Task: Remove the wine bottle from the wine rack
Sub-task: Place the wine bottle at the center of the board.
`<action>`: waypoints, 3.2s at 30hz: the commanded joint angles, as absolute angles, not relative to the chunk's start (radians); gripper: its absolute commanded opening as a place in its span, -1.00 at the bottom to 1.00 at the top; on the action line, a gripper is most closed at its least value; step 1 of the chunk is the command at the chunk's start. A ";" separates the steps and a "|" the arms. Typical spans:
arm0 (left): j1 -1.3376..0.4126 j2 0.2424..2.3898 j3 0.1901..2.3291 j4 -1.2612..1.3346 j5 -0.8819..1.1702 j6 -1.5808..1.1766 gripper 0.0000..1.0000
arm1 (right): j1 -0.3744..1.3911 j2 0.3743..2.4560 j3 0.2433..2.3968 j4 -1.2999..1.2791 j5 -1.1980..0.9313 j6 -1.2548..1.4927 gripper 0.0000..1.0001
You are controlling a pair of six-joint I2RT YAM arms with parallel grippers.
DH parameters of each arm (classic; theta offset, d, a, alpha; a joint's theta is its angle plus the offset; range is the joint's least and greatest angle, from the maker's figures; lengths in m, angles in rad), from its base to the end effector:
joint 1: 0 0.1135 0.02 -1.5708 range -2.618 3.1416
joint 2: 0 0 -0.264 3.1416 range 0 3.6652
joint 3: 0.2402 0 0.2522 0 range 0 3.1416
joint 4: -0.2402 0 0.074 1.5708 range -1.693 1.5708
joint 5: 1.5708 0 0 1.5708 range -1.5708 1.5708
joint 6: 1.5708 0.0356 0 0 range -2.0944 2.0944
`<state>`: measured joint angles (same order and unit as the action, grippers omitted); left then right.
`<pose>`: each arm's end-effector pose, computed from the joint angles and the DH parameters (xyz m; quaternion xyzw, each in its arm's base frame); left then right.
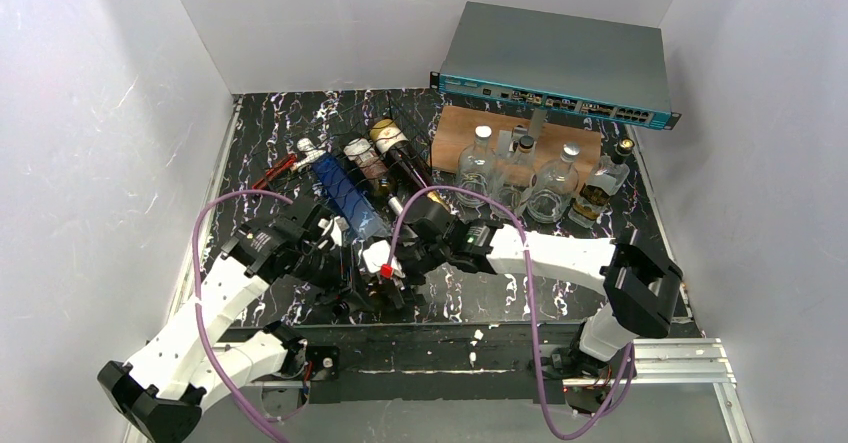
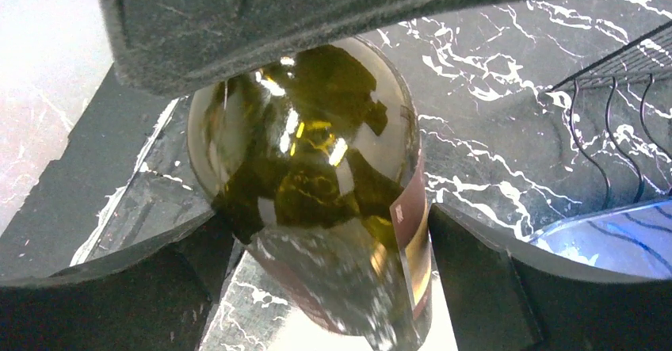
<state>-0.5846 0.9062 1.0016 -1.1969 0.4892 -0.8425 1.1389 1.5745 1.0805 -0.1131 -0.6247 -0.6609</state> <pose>0.1100 -0.0929 0.3103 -0.0655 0.9431 -0.3257 0.0164 0.1274 0.3262 0.2555 -0.7490 0.4127 0.3690 0.3640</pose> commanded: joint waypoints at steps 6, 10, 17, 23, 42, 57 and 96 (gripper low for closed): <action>-0.584 0.919 1.042 -1.045 0.595 -0.866 -1.00 | 1.112 1.523 1.019 0.011 -0.614 -0.572 1.00; -0.584 0.937 1.047 -1.027 0.605 -0.875 -1.00 | 1.094 1.511 1.000 0.042 -0.641 -0.565 0.89; -0.584 0.956 1.024 -0.984 0.621 -0.901 -0.95 | 1.064 1.491 0.946 0.067 -0.729 -0.606 0.54; -0.584 0.962 1.005 -0.946 0.634 -0.921 -0.52 | 1.030 1.483 0.909 0.105 -0.755 -0.610 0.18; -0.584 0.948 0.966 -0.810 0.657 -0.943 0.61 | 0.936 1.459 0.836 0.187 -0.829 -0.551 0.00; -0.585 0.877 0.893 -0.571 0.612 -0.993 0.68 | 0.840 1.424 0.800 0.281 -0.897 -0.443 -0.02; -0.846 0.800 0.869 -0.260 -0.107 -0.558 0.54 | 0.706 1.413 0.744 0.484 -0.963 -0.230 -0.04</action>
